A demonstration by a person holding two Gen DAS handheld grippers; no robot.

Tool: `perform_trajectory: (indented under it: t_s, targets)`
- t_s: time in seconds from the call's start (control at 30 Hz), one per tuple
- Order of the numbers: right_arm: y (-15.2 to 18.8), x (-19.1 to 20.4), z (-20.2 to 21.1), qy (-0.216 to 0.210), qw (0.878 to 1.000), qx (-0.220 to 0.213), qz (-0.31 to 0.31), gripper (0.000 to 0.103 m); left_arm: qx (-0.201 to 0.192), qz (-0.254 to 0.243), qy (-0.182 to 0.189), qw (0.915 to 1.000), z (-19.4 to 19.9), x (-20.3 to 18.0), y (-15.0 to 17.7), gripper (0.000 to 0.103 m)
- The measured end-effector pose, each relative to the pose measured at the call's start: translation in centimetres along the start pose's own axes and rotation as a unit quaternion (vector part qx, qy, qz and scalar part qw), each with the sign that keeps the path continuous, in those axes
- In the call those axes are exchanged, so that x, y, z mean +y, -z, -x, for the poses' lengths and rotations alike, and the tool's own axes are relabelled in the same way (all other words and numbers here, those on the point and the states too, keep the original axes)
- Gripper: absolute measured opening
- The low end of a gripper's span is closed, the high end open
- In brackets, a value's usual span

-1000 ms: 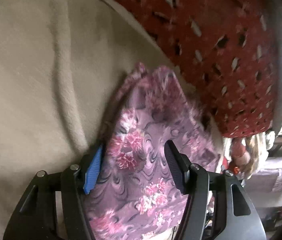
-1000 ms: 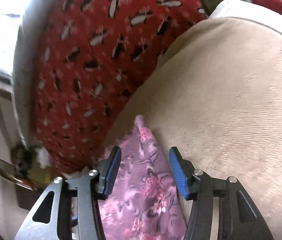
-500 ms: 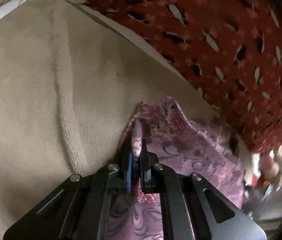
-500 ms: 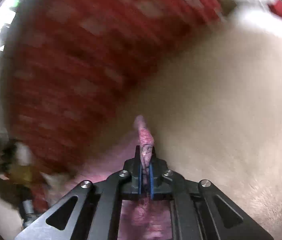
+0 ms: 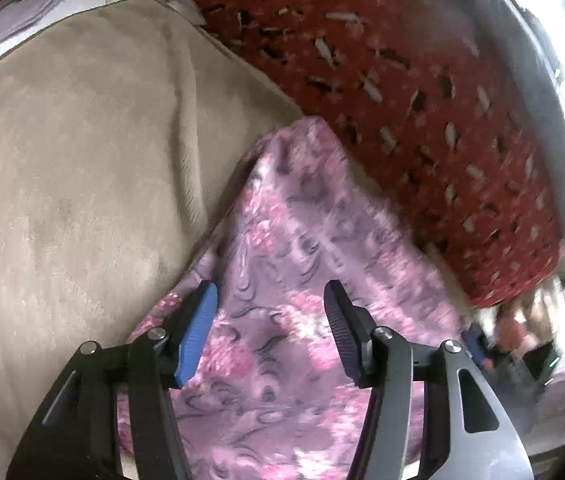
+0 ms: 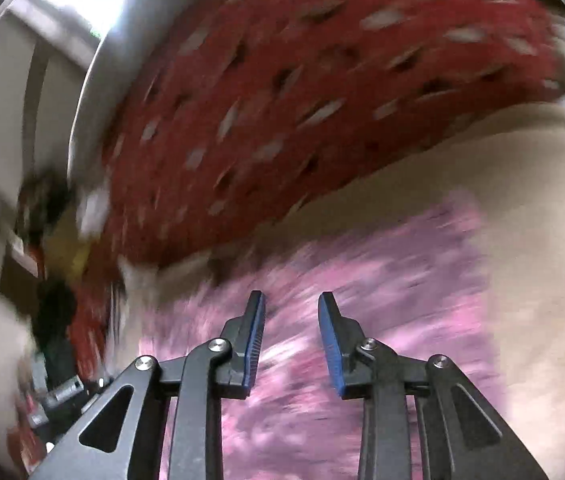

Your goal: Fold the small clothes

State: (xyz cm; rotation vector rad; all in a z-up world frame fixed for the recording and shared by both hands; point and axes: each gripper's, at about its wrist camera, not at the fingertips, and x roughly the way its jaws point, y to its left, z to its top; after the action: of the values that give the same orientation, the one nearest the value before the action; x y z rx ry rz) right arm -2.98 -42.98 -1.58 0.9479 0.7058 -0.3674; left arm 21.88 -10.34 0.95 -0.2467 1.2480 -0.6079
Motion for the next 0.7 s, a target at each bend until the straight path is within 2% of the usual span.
perform_trajectory:
  t_s: [0.1, 0.17, 0.2, 0.27, 0.33, 0.4, 0.43, 0.47, 0.5, 0.57, 0.63, 0.7]
  targets:
    - [0.6, 3.0, -3.3, 0.006, 0.999, 0.038, 0.034, 0.032, 0.006, -0.01, -0.019, 0.9998, -1.0, 0.2, -0.7, 0.054]
    - [1.0, 4.2, -5.8, 0.032, 0.996, 0.059, 0.052, 0.034, 0.012, -0.01, -0.011, 0.9998, -1.0, 0.5, -1.1, 0.054]
    - [1.1, 4.6, -7.4, 0.062, 0.994, 0.072, 0.06, 0.031, 0.012, -0.014, -0.009, 0.9998, -0.7, 0.6, -1.2, 0.054]
    - [1.0, 5.2, -8.8, 0.091, 0.991, 0.067, 0.079, 0.004, 0.001, -0.016, -0.015, 0.9998, -0.4, 0.9, -1.6, 0.054]
    - [0.0, 6.1, -9.0, 0.077, 0.992, 0.042, 0.094, 0.004, -0.017, -0.01, -0.023, 0.9995, 0.0, 1.4, -1.8, 0.054]
    - [-1.0, 5.7, -8.6, 0.059, 0.996, 0.01, 0.065, 0.004, -0.025, -0.015, -0.047, 0.9985, -0.6, 1.8, -2.2, 0.054]
    - [-1.3, 5.2, -9.2, 0.061, 0.997, 0.015, 0.053, 0.004, -0.018, -0.016, -0.07, 0.9973, -1.2, 2.0, -2.2, 0.054]
    - [-1.2, 4.5, -10.7, 0.079, 0.994, 0.049, 0.05, 0.004, -0.006, -0.012, -0.081, 0.9966, -2.0, 2.3, -2.2, 0.054]
    - [-0.9, 4.2, -11.6, 0.087, 0.992, 0.075, 0.049, 0.004, 0.002, -0.006, -0.077, 0.997, -2.4, 2.7, -2.2, 0.054]
    - [-1.1, 4.1, -10.7, 0.068, 0.995, 0.062, 0.036, 0.012, -0.003, -0.004, -0.071, 0.9974, -1.9, 2.7, -2.3, 0.054]
    - [-1.4, 3.7, -8.1, 0.047, 0.998, 0.048, 0.008, 0.013, -0.011, -0.009, -0.062, 0.998, -1.1, 2.4, -2.4, 0.054]
    - [-1.0, 2.5, -4.2, 0.043, 0.999, 0.016, -0.004, 0.024, -0.022, -0.015, -0.054, 0.9982, -0.1, 1.8, -2.3, 0.054]
